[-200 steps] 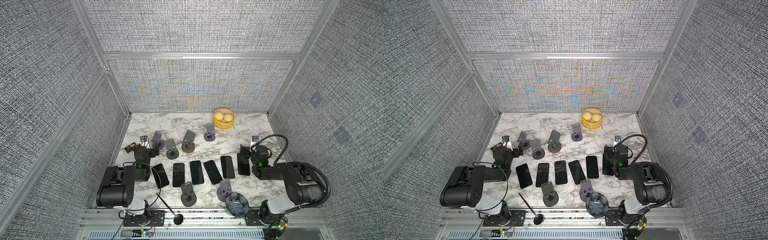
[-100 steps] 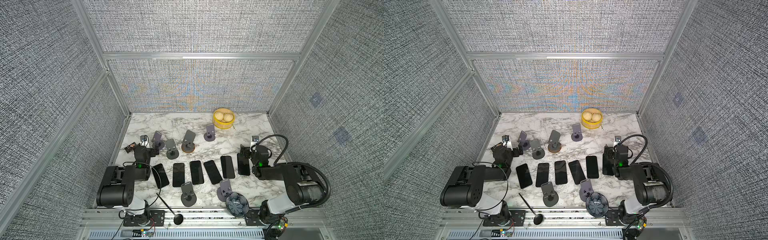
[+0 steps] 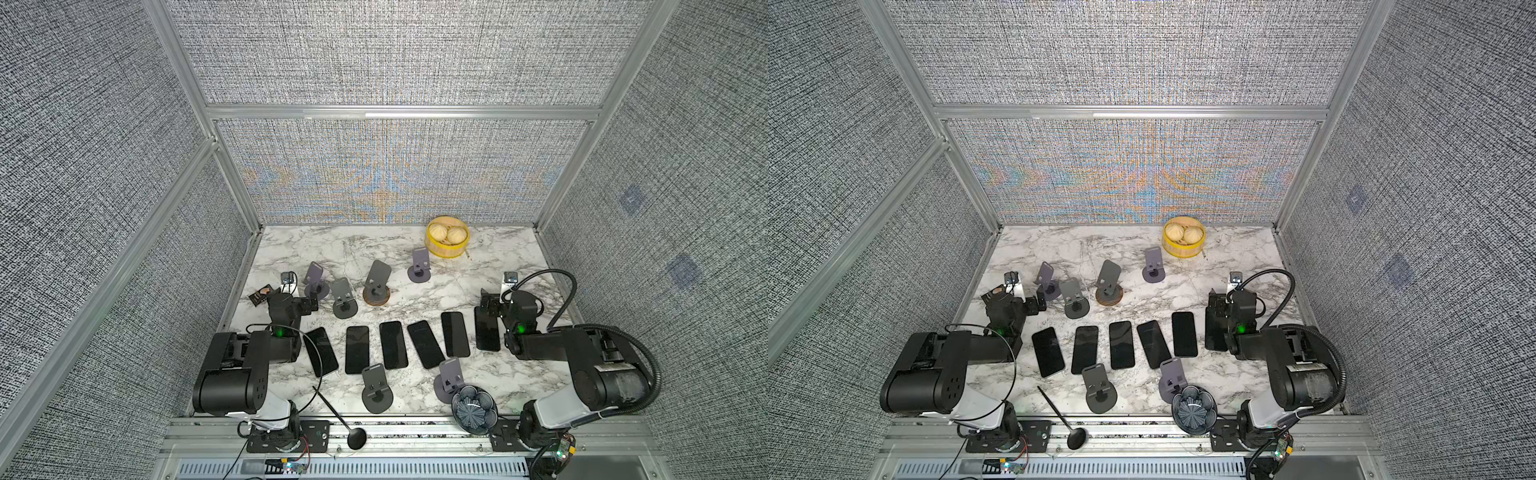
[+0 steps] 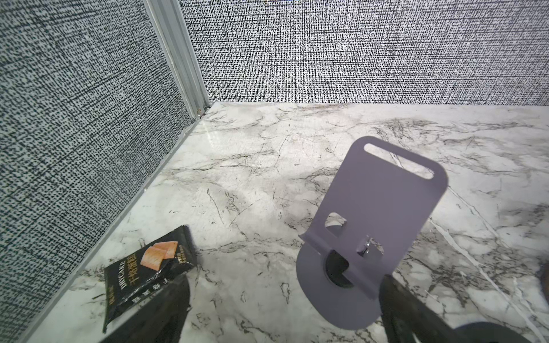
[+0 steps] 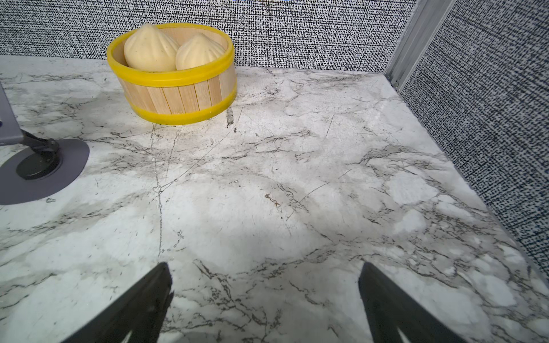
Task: Remove the phone from the phone stand
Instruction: Reset both arms
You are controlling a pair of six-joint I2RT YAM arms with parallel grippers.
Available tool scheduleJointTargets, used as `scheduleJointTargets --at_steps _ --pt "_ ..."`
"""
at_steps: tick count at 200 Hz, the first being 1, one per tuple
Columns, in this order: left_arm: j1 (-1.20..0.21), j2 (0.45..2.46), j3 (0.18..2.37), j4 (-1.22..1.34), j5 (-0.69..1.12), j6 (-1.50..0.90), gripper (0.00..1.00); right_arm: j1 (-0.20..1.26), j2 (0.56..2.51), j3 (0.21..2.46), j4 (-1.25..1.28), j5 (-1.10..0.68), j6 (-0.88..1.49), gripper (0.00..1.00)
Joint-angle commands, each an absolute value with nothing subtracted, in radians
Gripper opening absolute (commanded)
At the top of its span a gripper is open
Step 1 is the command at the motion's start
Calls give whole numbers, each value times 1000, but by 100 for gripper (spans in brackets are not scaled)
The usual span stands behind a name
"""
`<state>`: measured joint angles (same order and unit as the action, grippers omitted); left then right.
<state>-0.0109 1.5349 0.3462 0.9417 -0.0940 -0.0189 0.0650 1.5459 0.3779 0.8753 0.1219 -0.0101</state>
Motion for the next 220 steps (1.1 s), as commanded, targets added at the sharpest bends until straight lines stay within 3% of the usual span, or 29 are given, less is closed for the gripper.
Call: scheduleJointTargets --at_steps 1,35,55,81,115,129,220 --pt "-9 1530 345 961 -83 -21 99 66 1543 376 900 130 -18 99" --pt "-10 1530 318 1007 -89 -19 99 66 1541 369 916 127 -22 99" --pt "-12 1537 243 1160 -87 -19 99 79 1542 281 1080 52 -68 99" --pt "-12 1557 201 1268 -94 -21 99 79 1550 252 1138 130 -39 99" --pt "-11 1534 287 1076 -24 1 99 80 1543 369 909 236 6 99" --pt "-10 1521 338 959 -21 -3 99 82 1543 358 934 240 8 99" --pt "-10 1528 348 949 -69 -18 99 84 1546 364 925 244 5 99"
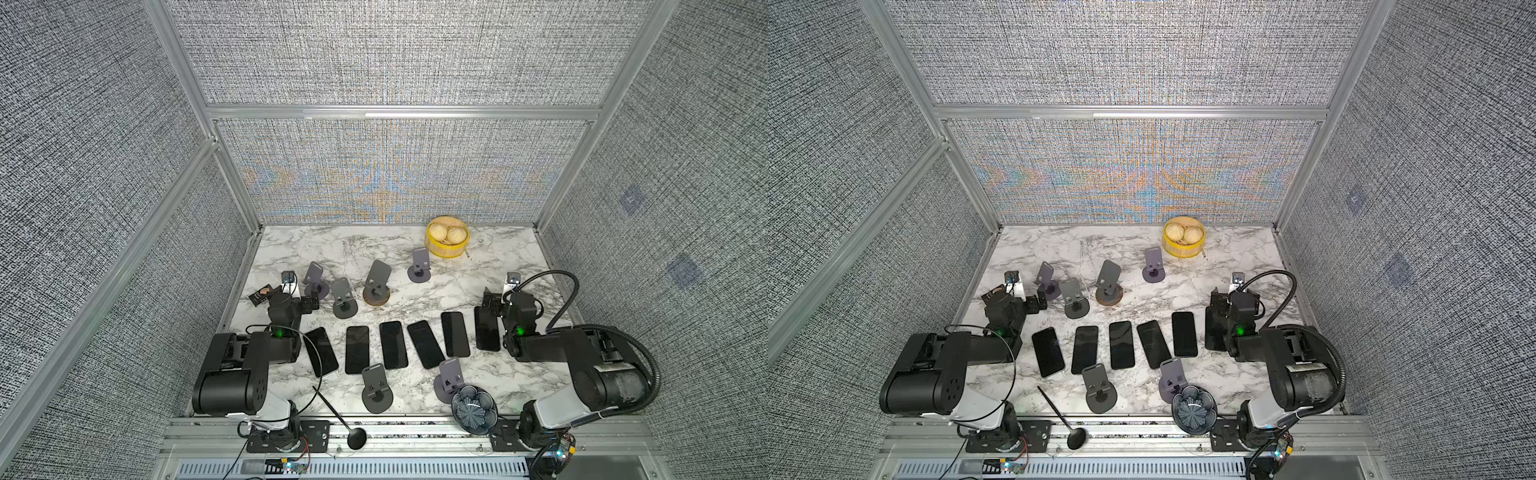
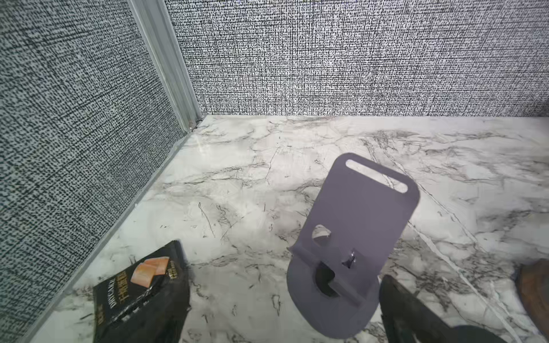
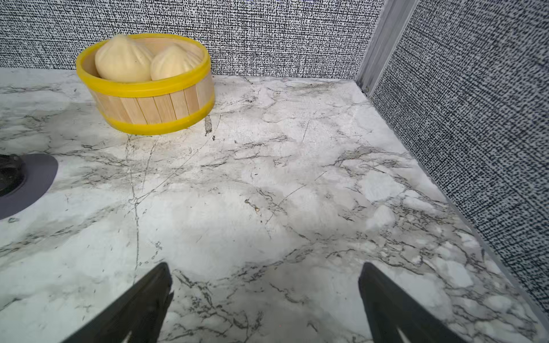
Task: Remove the phone from the phone stand
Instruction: Reset both arms
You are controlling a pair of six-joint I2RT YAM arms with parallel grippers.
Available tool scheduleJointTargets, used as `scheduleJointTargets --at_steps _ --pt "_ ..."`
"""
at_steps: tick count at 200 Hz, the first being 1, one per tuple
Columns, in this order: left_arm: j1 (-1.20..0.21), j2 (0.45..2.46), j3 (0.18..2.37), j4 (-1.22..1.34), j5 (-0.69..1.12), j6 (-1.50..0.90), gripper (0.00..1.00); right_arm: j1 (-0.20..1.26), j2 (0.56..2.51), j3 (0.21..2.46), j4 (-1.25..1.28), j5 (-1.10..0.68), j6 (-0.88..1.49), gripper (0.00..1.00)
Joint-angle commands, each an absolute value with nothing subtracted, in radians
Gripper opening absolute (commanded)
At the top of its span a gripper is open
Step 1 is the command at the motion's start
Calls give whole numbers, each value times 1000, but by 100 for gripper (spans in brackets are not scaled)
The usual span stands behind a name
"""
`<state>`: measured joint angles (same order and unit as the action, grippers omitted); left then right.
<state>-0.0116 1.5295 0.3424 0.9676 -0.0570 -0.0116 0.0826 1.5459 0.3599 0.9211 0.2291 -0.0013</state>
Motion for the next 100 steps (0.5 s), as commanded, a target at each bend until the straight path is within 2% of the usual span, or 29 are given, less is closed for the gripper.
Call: scheduleJointTargets --at_steps 1,100 --pt "-10 1529 348 949 -69 -18 99 84 1545 366 925 244 5 99" --pt "-3 1539 360 936 -55 -24 99 84 1545 365 923 243 5 99"
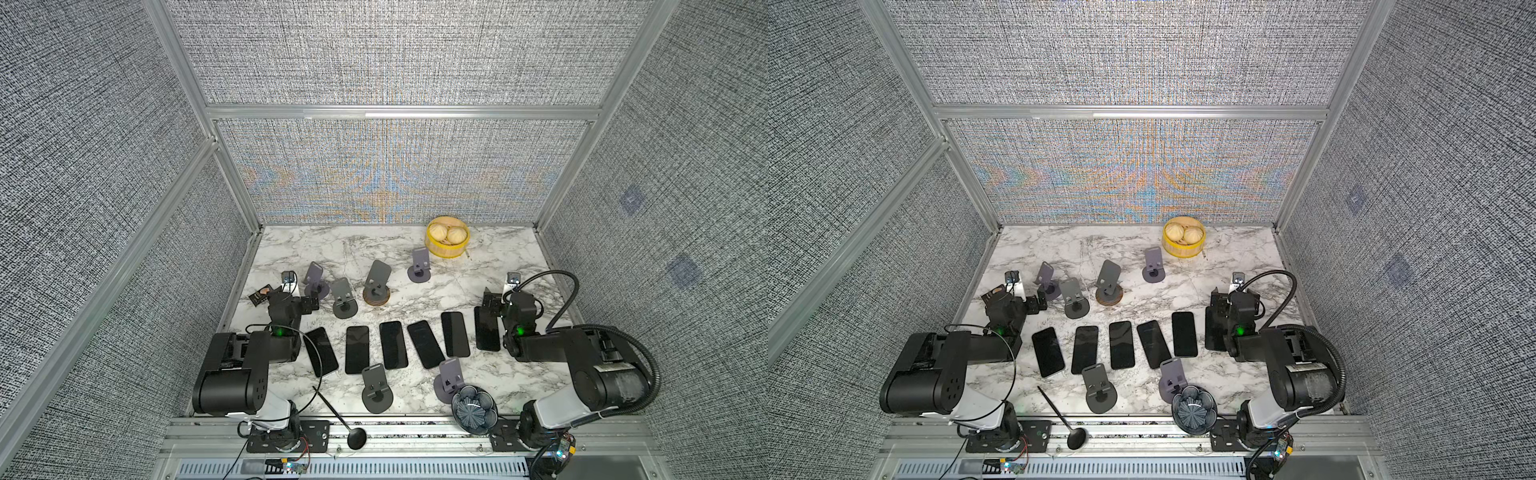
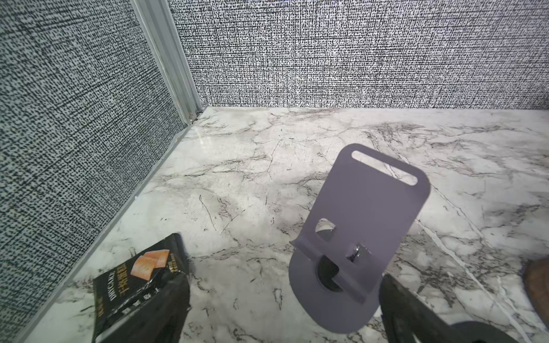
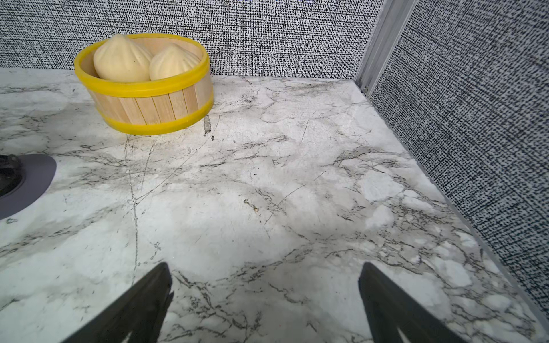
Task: Remove the phone from the phone stand
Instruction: Reset both arms
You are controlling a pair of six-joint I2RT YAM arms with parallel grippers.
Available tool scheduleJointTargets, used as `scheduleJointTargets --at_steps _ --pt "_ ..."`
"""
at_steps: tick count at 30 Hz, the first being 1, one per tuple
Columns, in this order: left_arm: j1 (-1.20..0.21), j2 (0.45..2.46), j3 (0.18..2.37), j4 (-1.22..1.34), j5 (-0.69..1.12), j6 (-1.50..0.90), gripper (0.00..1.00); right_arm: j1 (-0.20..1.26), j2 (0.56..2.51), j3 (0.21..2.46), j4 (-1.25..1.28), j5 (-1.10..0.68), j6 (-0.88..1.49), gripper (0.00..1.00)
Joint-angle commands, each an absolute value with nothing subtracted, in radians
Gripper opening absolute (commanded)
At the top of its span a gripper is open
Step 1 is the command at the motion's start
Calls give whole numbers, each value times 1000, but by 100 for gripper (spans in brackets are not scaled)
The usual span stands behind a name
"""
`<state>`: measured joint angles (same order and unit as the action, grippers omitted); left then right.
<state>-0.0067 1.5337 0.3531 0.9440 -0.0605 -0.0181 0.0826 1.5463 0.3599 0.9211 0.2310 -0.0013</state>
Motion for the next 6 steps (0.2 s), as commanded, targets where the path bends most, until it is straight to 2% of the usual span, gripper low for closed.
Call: scheduleJointTargets --at_steps 1,6 --pt "-1 1540 359 936 -54 -24 99 84 1545 365 924 243 5 99" --pt "-1 1534 353 944 -51 -23 99 83 1546 366 924 243 5 99"
